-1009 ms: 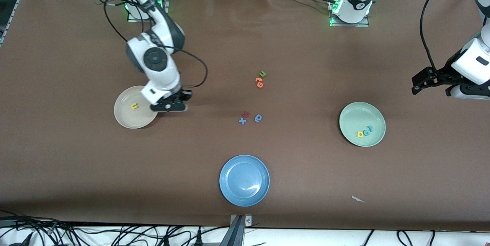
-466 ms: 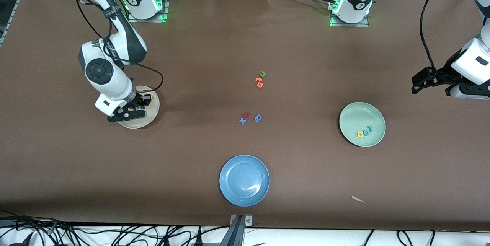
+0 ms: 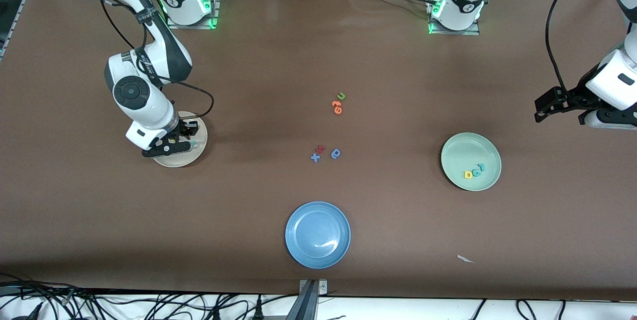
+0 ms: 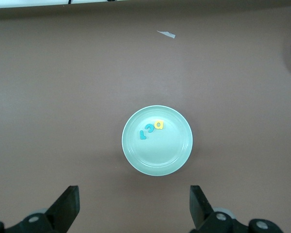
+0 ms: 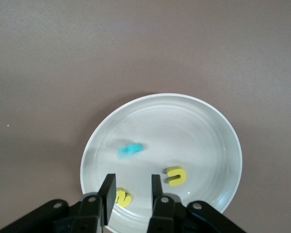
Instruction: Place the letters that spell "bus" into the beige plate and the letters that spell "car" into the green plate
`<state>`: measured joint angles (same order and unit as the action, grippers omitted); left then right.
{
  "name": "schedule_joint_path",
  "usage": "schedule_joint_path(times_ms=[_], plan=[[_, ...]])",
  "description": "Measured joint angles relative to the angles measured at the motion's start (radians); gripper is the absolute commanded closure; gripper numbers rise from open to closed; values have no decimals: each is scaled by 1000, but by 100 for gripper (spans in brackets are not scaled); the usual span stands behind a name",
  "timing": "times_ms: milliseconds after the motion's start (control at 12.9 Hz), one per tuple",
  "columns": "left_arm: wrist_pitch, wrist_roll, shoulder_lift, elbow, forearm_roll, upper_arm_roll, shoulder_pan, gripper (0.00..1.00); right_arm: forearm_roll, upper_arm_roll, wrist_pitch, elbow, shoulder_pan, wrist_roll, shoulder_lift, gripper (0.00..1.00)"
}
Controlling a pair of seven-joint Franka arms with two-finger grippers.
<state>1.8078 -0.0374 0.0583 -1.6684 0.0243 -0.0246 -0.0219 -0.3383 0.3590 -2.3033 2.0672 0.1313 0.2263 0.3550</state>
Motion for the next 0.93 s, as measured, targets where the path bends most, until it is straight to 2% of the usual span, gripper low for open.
schedule_joint_path(times_ms=[155, 310, 621, 931], plan=[[0, 0, 0, 0, 0, 0, 0, 0, 0, -1, 0, 2, 3, -2, 0, 36], [0, 0, 0, 0, 0, 0, 0, 0, 0, -2, 0, 2, 5, -5, 0, 29], [0, 0, 0, 0, 0, -1, 0, 0, 0, -1, 2, -7, 6, -5, -1, 25], [0, 0, 0, 0, 0, -1, 0, 0, 0, 9, 94, -75, 6, -6, -25, 23]])
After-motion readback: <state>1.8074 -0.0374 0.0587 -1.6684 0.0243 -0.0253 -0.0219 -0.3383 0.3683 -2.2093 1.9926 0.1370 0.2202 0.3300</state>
